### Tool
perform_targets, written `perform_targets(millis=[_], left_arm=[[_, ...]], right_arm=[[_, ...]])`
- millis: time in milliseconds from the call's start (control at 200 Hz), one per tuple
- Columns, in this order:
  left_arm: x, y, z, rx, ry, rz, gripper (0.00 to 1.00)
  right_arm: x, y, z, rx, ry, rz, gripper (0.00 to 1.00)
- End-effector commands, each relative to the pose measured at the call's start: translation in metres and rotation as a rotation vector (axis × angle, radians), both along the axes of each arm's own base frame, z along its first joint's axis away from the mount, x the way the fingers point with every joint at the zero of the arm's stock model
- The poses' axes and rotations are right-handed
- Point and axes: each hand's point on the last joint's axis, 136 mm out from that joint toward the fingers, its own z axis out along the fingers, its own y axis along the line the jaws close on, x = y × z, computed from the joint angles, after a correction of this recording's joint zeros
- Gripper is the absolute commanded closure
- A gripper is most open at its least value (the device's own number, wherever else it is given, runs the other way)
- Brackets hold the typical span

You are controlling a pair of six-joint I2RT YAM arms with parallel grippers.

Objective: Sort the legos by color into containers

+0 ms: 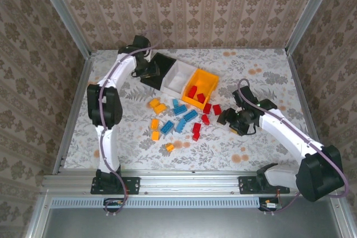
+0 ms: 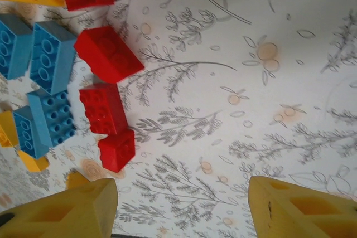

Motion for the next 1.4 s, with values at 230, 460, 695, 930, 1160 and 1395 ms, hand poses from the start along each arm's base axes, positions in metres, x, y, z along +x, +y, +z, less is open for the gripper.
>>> perform_targets(millis=[230, 460, 695, 930, 1160, 1395], left_arm=[[0.023, -0.017, -0.016, -0.085, 0.038, 0.003, 0.42], [0.016, -0.004, 0.003, -0.109, 0.027, 0.036, 0.34], [-0.021, 0.008, 0.036, -0.121, 0.004, 0.037, 0.33], [-0.095, 0.025, 0.037, -0.115, 0.015, 0.062, 0.33], [-0.156, 0.033, 0.017, -0.118, 0.061, 0.104, 0.33], [-0.184, 0.047, 0.014, -0.057, 0.069, 0.102, 0.33]], right_arm=[[-0.024, -0.021, -0.002, -0.071, 0.045, -0.060, 0.33], [-0.009, -0.021, -0.013, -0.112, 0.053, -0.011, 0.33], [0.034, -0.018, -0.029, -0.239, 0.072, 0.174, 0.33], [0.082, -0.003, -0.038, -0.267, 0.043, 0.289, 0.33], [0.111, -0.002, -0.057, -0.312, 0.079, 0.339, 0.35], [0.125, -0.003, -0.071, -0.332, 0.087, 0.373, 0.41]])
